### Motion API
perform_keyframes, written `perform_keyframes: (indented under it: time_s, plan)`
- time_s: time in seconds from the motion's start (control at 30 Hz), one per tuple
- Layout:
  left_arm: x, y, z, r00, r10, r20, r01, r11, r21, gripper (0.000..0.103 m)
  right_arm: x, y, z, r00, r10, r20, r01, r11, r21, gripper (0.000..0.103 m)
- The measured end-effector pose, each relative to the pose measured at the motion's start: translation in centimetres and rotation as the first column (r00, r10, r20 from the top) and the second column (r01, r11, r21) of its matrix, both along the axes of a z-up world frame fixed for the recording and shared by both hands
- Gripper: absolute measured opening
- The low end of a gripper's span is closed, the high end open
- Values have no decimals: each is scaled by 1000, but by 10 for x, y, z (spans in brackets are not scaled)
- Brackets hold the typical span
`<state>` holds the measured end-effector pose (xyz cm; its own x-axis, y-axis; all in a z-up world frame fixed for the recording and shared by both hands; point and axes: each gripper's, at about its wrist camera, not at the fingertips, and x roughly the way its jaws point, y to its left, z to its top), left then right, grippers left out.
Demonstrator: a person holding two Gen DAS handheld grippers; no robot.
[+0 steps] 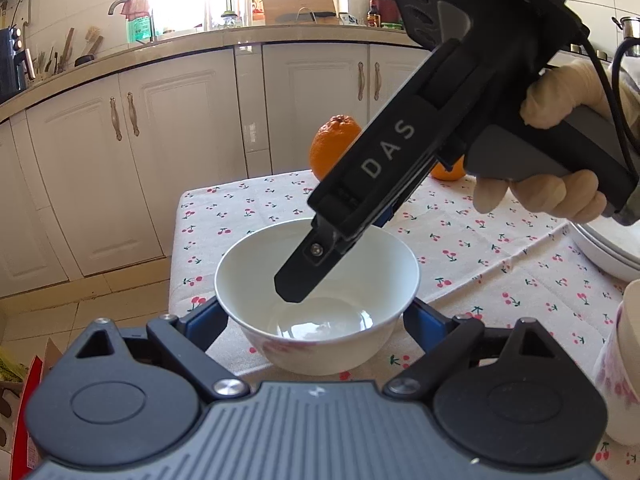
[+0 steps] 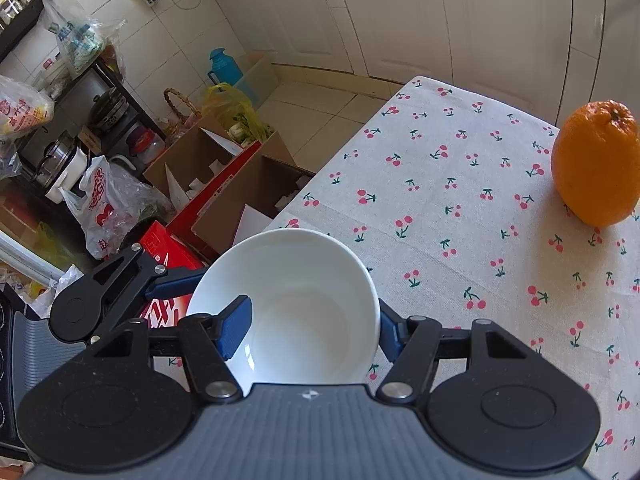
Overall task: Organize plates and bowls
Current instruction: 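Lift the bowl with the right gripper and carry it over the nested bowls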
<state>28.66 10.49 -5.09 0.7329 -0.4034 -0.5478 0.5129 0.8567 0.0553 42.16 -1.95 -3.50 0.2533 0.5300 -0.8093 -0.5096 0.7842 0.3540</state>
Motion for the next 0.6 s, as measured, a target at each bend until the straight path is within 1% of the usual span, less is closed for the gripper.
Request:
perform_keyframes:
  time_s: [0.23, 0.37, 0.6]
  plan:
    - [-29, -4, 16, 1000, -12, 16, 12, 1000, 15, 94, -30, -5, 18, 999, 23, 26, -23, 1000, 1, 70]
    - [-49, -7, 26, 999, -18, 38, 18, 1000, 24, 94, -51, -7, 30, 998, 40, 45, -40, 999, -1, 70]
    - [-81, -11, 42, 998, -15, 54, 14, 999, 32, 94, -86, -12, 48, 996, 53, 70, -54, 998, 16, 70]
